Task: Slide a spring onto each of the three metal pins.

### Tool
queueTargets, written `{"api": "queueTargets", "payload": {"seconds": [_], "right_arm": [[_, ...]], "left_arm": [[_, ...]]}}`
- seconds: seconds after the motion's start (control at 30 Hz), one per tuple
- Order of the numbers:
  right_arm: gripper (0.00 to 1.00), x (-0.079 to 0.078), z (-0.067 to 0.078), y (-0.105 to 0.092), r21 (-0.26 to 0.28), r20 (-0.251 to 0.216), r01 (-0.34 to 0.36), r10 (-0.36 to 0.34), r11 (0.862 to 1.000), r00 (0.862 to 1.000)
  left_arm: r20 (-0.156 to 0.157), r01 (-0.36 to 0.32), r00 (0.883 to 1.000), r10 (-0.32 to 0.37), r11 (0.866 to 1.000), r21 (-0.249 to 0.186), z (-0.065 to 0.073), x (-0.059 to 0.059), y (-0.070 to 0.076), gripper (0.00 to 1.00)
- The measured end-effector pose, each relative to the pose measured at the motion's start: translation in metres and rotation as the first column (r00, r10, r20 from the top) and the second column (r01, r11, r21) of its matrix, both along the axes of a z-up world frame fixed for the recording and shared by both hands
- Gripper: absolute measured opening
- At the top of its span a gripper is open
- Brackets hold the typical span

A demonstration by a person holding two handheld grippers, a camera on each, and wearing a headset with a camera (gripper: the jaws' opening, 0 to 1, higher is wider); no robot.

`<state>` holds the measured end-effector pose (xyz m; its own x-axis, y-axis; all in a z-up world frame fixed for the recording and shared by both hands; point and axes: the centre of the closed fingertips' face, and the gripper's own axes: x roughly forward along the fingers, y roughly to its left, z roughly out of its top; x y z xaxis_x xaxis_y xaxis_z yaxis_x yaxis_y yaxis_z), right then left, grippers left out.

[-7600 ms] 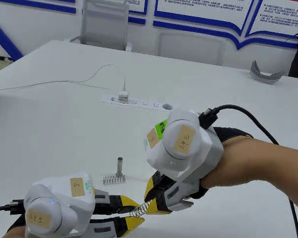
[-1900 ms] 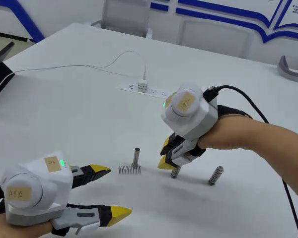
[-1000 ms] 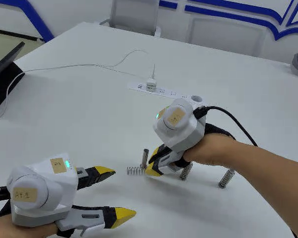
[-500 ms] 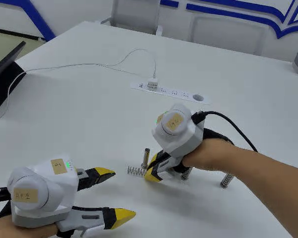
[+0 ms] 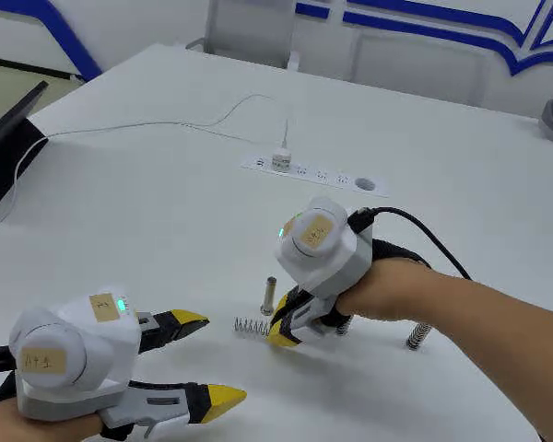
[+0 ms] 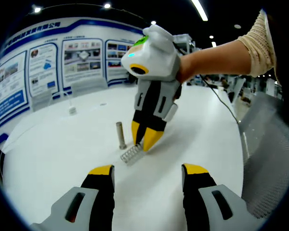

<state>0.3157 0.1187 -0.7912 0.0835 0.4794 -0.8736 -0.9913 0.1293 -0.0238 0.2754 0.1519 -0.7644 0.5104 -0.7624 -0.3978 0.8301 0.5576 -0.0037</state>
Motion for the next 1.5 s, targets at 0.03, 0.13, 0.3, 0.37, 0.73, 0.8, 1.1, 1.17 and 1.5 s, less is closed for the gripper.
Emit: {"api": "queueTargets", "payload": {"seconds": [0.03,0.13,0.3,0.37,0.73,0.8,1.1,1.17,1.5], "right_arm": [[0.11,-0.003,0.003,-0.001,-0.003,0.004,-0.008,0.008,1.0,1.0],[0.11,-0.011,0.008,-0.004,-0.01,0.009,-0.033,0.034,0.999,0.999],[0.11,-0.022,0.018,-0.012,-0.032,0.027,-0.067,0.068,0.997,0.997],[0.11,-0.026,0.022,-0.015,-0.038,0.031,-0.078,0.079,0.996,0.996],[0.11,-0.044,0.039,-0.027,-0.069,0.056,-0.134,0.138,0.989,0.989],[0.11,-0.047,0.04,-0.027,-0.073,0.056,-0.144,0.148,0.987,0.987],[0.11,-0.056,0.047,-0.025,-0.086,0.064,-0.187,0.193,0.979,0.979],[0.11,-0.058,0.048,-0.025,-0.09,0.061,-0.196,0.202,0.977,0.978],[0.11,-0.064,0.049,-0.025,-0.112,0.059,-0.229,0.236,0.967,0.97]], "left_arm": [[0.003,0.004,1.0,-0.004,1.0,0.001,0.001,0.0,-0.001,0.57],[0.011,0.013,1.0,-0.013,1.0,0.004,0.004,0.0,-0.005,0.57],[0.027,0.036,0.999,-0.036,0.999,0.013,0.008,-0.001,-0.01,0.56],[0.033,0.045,0.998,-0.045,0.999,0.014,0.01,-0.001,-0.012,0.56],[0.073,0.138,0.988,-0.139,0.99,0.02,0.02,-0.012,-0.035,0.44],[0.08,0.156,0.984,-0.158,0.987,0.024,0.021,-0.014,-0.039,0.41],[0.101,0.204,0.973,-0.207,0.978,0.039,0.023,-0.019,-0.048,0.24],[0.105,0.21,0.971,-0.214,0.977,0.043,0.022,-0.02,-0.048,0.21],[0.112,0.22,0.968,-0.225,0.974,0.056,0.02,-0.022,-0.05,0.12]]}}
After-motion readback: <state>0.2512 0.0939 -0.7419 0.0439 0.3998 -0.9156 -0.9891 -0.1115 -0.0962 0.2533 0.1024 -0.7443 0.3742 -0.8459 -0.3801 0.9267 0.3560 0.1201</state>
